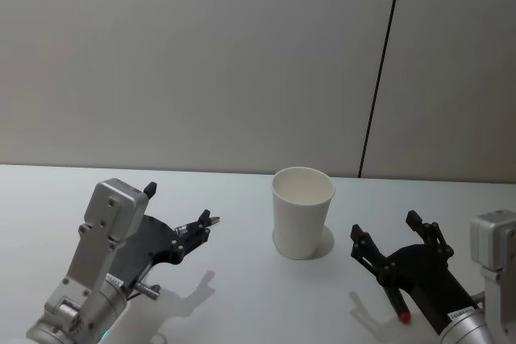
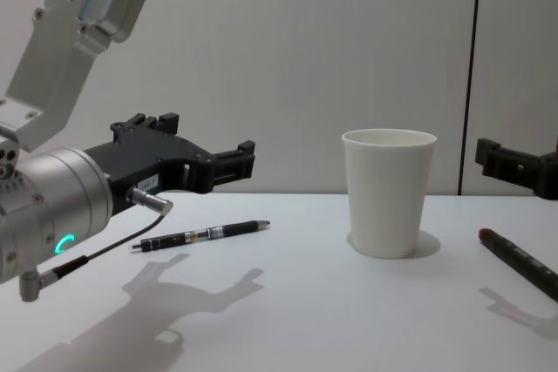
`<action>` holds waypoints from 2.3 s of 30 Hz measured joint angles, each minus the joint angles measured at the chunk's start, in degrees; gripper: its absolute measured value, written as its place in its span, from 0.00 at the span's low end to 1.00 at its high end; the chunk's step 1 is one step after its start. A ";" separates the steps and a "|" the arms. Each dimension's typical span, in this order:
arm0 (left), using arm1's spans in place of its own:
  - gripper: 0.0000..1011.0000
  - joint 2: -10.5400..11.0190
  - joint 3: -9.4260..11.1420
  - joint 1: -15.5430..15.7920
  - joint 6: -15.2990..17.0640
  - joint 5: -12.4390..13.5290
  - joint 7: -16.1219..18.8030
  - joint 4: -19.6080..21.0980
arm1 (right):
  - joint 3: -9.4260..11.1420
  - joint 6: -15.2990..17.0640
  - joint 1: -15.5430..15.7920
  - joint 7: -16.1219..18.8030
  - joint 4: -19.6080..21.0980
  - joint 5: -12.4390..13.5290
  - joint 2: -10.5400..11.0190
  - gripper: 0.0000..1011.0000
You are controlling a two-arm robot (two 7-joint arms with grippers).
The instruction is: Place the pen into the pen holder.
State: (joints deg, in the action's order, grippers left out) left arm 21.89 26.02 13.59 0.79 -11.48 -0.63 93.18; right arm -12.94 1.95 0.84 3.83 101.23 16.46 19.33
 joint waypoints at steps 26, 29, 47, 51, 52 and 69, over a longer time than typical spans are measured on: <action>0.99 0.00 0.00 0.00 0.00 0.00 0.00 0.00 | 0.00 0.00 0.00 0.00 0.00 0.00 0.00 0.99; 0.99 0.00 0.00 0.00 0.00 0.00 0.00 0.00 | 0.00 0.00 0.00 0.00 0.00 0.00 0.00 0.99; 0.99 0.00 0.00 0.00 0.00 0.00 0.00 0.00 | 0.08 0.00 -0.02 0.11 -0.07 -0.03 0.00 0.99; 0.99 0.00 0.00 0.00 0.00 0.00 0.00 0.00 | 0.39 0.07 0.05 0.25 -0.15 -0.04 0.06 0.99; 0.99 0.00 0.00 0.00 0.00 0.00 0.00 0.00 | 0.39 0.07 0.05 0.25 -0.15 -0.04 0.06 0.99; 0.99 0.00 0.00 0.00 0.00 0.00 0.00 0.00 | 2.58 3.46 3.35 -1.70 2.80 -0.15 -0.11 0.99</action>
State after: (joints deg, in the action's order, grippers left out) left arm 21.90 26.03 13.59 0.80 -11.48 -0.63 93.17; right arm -10.36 5.42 4.19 2.13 104.03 16.31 19.23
